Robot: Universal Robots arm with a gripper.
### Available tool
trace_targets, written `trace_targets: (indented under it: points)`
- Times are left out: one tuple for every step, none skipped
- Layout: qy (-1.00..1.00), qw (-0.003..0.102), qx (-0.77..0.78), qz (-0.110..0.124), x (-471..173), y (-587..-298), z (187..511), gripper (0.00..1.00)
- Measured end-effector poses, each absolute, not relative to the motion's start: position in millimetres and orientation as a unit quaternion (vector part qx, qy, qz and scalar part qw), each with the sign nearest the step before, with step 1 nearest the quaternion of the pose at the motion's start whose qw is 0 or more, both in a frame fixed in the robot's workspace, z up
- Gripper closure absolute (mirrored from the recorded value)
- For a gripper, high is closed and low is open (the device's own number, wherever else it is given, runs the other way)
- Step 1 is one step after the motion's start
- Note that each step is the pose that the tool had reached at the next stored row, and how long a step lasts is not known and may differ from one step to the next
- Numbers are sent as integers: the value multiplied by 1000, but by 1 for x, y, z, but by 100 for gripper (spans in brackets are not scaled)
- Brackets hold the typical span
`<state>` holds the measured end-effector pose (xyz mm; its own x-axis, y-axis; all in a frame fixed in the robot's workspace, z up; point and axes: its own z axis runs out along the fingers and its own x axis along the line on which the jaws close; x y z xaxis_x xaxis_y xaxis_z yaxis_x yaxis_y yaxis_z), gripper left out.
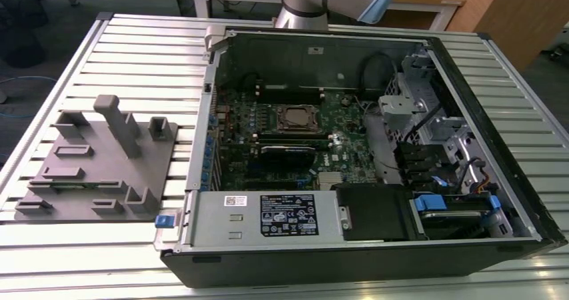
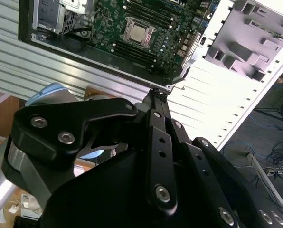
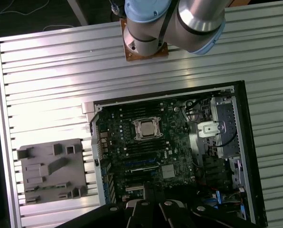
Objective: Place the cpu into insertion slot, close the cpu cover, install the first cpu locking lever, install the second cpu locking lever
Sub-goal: 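Install the second cpu locking lever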
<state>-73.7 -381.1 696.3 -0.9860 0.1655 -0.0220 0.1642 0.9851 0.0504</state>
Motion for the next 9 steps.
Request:
trace_targets:
  points:
    - [996,13,83,24,-74,-381,696,89]
    - [996,13,83,24,-74,-381,696,89]
    - [996,13,83,24,-74,-381,696,89]
    - [996,13,83,24,-74,-381,696,89]
    - [996,14,83,24,-74,-381,695,89]
    - [996,14,83,24,-74,-381,695,89]
    - [996,14,83,24,-74,-381,695,89]
    - [996,14,83,24,-74,-381,695,89]
    - [996,14,83,24,-74,-381,695,89]
